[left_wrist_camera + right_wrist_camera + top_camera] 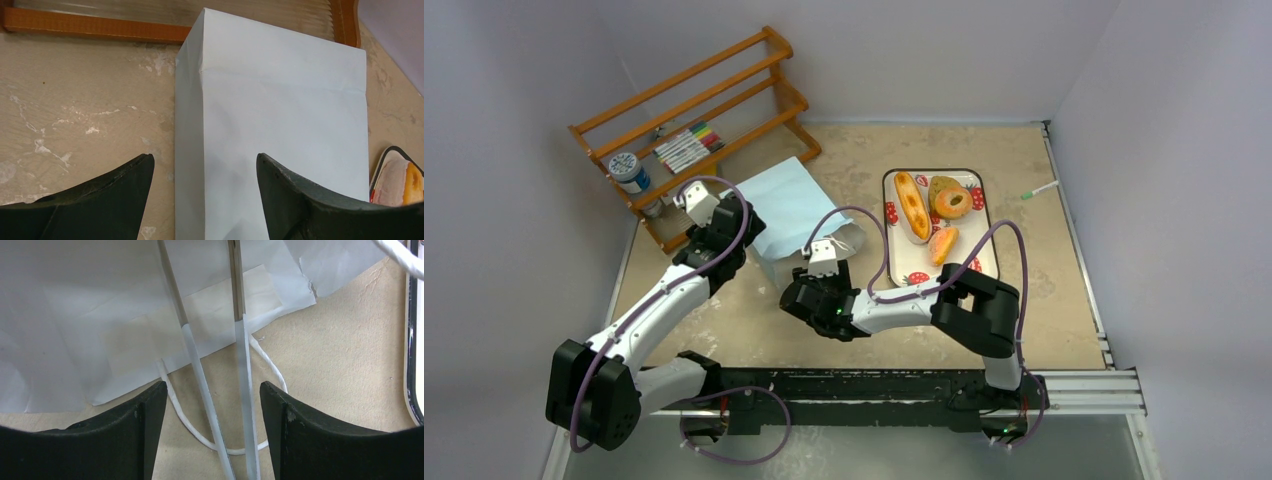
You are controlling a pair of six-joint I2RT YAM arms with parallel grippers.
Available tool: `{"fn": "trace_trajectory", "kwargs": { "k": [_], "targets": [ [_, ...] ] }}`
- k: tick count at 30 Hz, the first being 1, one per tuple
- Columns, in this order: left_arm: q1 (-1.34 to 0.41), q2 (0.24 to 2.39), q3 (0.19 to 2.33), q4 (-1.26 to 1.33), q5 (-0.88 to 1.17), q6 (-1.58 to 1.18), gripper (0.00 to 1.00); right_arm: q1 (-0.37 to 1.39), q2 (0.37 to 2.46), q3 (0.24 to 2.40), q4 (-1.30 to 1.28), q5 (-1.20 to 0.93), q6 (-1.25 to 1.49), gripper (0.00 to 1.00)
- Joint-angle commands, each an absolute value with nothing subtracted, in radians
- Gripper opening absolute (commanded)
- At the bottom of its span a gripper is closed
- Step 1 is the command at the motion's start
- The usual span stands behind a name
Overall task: Take the fake bread out of the paper bag
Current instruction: Take out the fake bread from the paper bag.
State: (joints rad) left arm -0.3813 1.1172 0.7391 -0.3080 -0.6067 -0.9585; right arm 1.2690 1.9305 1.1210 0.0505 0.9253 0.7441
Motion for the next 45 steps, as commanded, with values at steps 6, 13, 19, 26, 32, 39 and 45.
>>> {"fn": "trace_trajectory", "kwargs": {
  "k": [6, 13, 19, 26, 32, 39, 45],
  "targets": [
    [-0.374, 1.091, 0.734, -0.293, -0.627, -0.970, 0.74, 1.253, 1.926, 1.087, 0.051, 0.932, 0.796, 0.71],
    [-0.375, 1.089, 0.733, -0.299, -0.632, -0.973, 0.74, 1.238, 1.920, 1.043, 0.127, 0.906, 0.771, 0.69],
    [-0.375, 1.089, 0.732, -0.305, -0.632, -0.979, 0.74, 1.220, 1.905, 1.001, 0.239, 0.850, 0.707, 0.60],
    [-0.376, 1.087, 0.729, -0.312, -0.635, -0.984, 0.74, 1.209, 1.899, 0.976, 0.327, 0.808, 0.665, 0.30],
    [-0.374, 1.084, 0.730, -0.313, -0.641, -0.992, 0.74, 1.209, 1.871, 0.950, 0.317, 0.816, 0.647, 0.25],
    [-0.375, 1.077, 0.741, -0.315, -0.652, -0.997, 0.74, 1.211, 1.789, 0.944, 0.298, 0.797, 0.614, 0.28],
    [-0.374, 1.079, 0.766, -0.321, -0.667, -0.993, 0.74, 1.210, 1.720, 0.933, 0.296, 0.694, 0.636, 0.28]
  ]
}}
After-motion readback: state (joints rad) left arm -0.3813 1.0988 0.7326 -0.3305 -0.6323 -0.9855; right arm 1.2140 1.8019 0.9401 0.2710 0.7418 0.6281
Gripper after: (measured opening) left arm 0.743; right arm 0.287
